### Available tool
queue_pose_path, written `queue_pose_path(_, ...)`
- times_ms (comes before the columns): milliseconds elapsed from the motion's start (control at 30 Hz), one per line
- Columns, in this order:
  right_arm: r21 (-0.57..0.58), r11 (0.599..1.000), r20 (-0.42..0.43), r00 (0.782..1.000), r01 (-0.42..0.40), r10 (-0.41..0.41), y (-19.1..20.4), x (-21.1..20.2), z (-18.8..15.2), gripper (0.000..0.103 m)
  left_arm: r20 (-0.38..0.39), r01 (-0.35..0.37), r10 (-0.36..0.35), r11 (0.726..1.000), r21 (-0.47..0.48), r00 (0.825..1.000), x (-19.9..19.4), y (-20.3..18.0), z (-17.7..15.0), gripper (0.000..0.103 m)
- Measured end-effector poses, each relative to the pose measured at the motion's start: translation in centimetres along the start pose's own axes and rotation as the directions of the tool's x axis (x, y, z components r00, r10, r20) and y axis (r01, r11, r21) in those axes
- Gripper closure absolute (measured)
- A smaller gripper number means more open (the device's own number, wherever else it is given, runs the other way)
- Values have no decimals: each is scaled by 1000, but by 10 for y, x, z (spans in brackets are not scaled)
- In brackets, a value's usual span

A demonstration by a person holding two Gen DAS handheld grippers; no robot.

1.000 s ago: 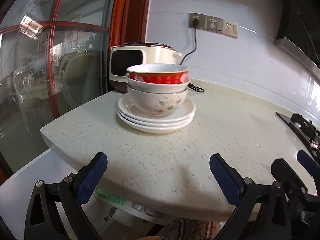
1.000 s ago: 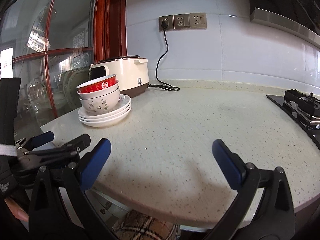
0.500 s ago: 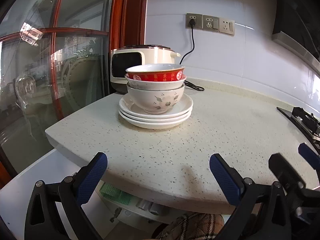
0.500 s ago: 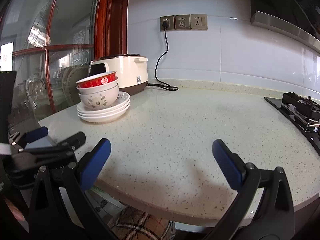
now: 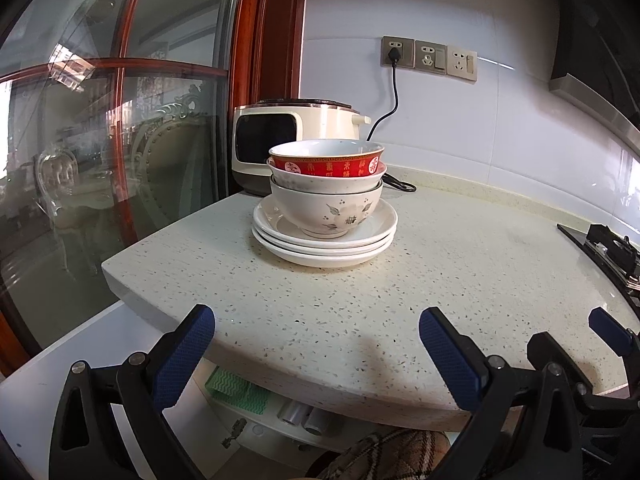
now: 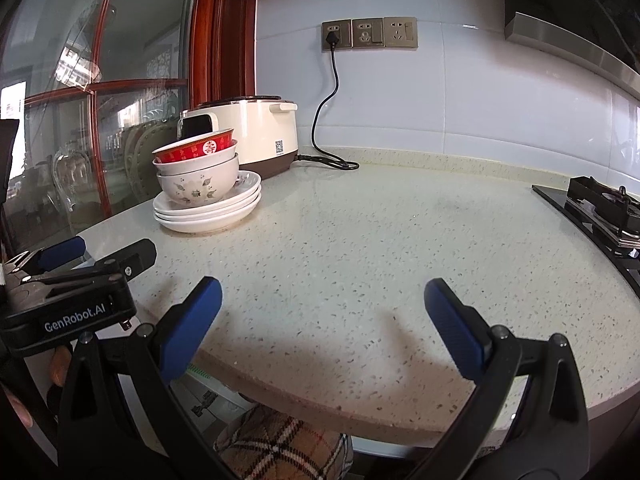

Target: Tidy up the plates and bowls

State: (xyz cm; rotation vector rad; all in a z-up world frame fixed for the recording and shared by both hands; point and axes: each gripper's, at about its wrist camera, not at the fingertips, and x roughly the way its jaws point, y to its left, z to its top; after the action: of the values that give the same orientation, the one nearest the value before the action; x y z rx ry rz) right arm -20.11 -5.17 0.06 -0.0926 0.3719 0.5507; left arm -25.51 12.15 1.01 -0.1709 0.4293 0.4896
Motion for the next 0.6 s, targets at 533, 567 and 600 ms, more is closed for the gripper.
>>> queue_pose_path(533,-3,1000,-13,1000,-13,13,4,1,-2,1,-2,-11,11,1000,-2,1000,-1,2,-3,0)
queue_pose_path(567,-3,1000,-14,1000,-14,14,4,1,-2,1,-2,-12,12,1000,-2,1000,-1,2,-3,0)
queue_pose_path(600,-2,1000,-15,1000,-15,15,5,1,-2,1,-1,-15,15,1000,-2,1000,-2,1,-4,0)
